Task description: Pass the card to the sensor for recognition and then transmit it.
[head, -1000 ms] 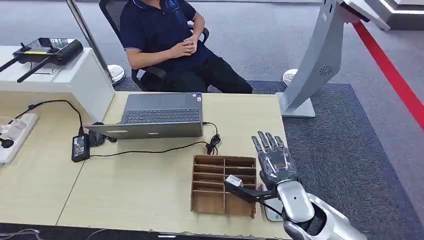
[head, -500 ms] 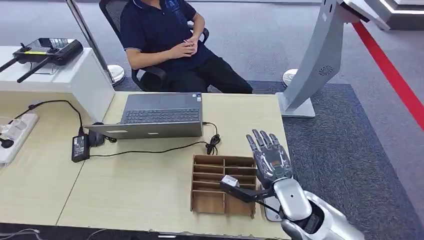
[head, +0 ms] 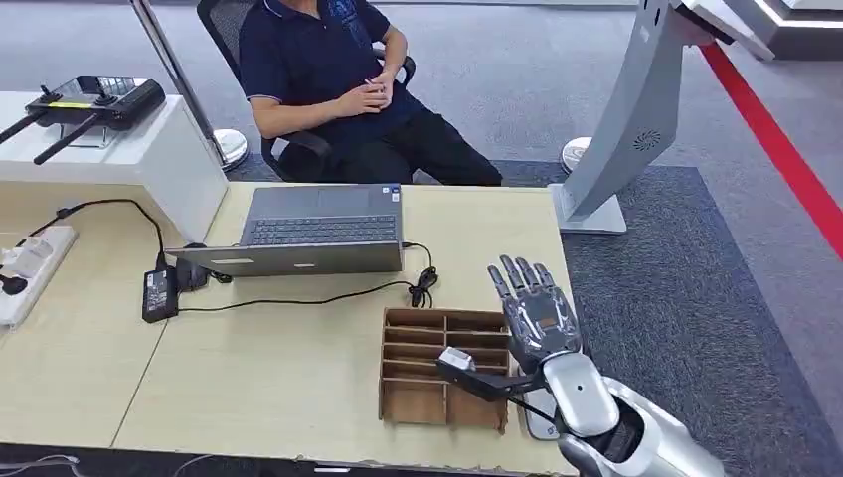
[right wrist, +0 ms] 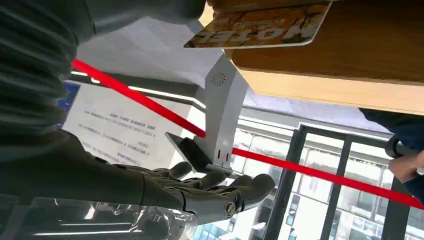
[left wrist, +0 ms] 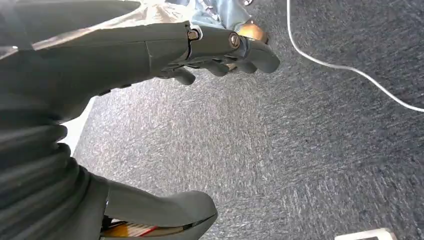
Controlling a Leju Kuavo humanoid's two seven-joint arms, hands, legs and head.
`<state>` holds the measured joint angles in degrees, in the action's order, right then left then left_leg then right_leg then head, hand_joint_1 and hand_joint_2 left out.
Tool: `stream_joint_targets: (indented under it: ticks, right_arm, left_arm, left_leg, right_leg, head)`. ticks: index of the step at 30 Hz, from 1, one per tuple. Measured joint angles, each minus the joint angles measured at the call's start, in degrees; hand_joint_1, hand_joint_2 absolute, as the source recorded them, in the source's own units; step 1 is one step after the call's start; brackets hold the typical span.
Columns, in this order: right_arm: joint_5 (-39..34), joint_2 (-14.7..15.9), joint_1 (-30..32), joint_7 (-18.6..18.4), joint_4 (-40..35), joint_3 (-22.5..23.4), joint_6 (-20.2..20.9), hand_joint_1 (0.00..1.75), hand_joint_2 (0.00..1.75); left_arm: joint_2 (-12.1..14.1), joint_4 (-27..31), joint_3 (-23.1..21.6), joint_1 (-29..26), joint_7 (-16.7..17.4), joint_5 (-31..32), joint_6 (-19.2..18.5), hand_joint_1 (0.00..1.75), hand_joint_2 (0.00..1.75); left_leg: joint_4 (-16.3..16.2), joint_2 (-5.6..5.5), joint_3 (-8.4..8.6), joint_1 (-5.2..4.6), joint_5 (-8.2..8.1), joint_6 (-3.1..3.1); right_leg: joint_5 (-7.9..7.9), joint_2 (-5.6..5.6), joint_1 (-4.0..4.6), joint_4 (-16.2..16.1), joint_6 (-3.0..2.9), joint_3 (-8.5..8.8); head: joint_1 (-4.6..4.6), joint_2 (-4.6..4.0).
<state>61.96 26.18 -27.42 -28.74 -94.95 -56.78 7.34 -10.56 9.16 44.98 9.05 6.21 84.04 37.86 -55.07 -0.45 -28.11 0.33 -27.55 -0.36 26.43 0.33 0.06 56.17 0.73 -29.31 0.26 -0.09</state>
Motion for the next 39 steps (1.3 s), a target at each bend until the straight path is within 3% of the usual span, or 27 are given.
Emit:
stream_joint_targets:
  ticks: [39]
  right_arm:
    - [-2.4, -1.44, -0.17, 0.55, -0.02, -2.49, -2.64, 0.24, 1.75]
  left_arm:
    - [-0.02, 0.0, 0.0, 0.07, 0.2, 0.81, -0.2, 0.0, 1.75]
  left_leg:
    - [0.0, 0.0, 0.0, 0.0, 0.0, 0.0]
  right_leg:
    - [0.0, 0.0, 0.0, 0.0, 0.0, 0.0]
  head:
    - [0.0, 0.0]
